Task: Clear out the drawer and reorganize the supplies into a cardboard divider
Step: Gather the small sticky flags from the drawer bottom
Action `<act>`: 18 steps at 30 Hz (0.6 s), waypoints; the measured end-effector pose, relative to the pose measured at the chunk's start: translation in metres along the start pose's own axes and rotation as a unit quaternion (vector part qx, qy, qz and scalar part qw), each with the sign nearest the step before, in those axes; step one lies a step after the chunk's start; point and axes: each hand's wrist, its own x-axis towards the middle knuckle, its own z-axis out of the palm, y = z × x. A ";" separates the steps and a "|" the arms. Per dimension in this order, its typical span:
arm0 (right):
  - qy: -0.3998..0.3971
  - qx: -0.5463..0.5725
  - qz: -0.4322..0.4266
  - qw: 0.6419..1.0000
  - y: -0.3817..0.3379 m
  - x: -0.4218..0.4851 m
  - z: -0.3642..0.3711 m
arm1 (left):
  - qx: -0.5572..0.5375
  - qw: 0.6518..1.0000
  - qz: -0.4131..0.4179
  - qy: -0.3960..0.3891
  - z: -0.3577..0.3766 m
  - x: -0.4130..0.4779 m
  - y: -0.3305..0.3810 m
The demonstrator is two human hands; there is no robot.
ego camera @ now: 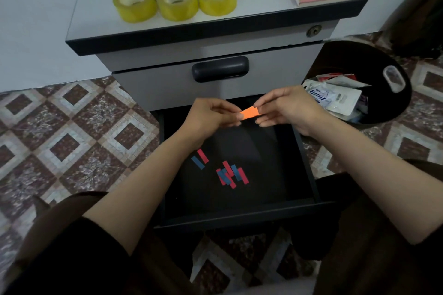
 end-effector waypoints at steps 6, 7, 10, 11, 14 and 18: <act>-0.021 0.020 -0.016 0.999 -0.004 0.000 -0.002 | -0.030 0.999 0.014 0.015 0.004 0.000 0.000; -0.022 0.020 -0.017 0.999 -0.005 0.000 -0.002 | -0.028 0.999 0.018 0.018 0.004 0.000 0.001; -0.028 0.036 -0.015 0.999 -0.006 -0.003 -0.001 | -0.025 0.999 0.023 0.022 0.004 0.000 0.003; -0.035 0.041 -0.018 0.998 -0.006 -0.004 -0.001 | -0.023 0.999 0.026 0.021 0.005 0.000 0.004; -0.042 0.032 -0.036 0.998 -0.004 -0.004 -0.001 | 0.003 0.998 0.052 0.024 0.006 0.001 0.004; -0.020 0.014 -0.036 0.999 -0.005 -0.004 0.000 | 0.181 0.967 0.169 0.066 0.005 0.003 0.001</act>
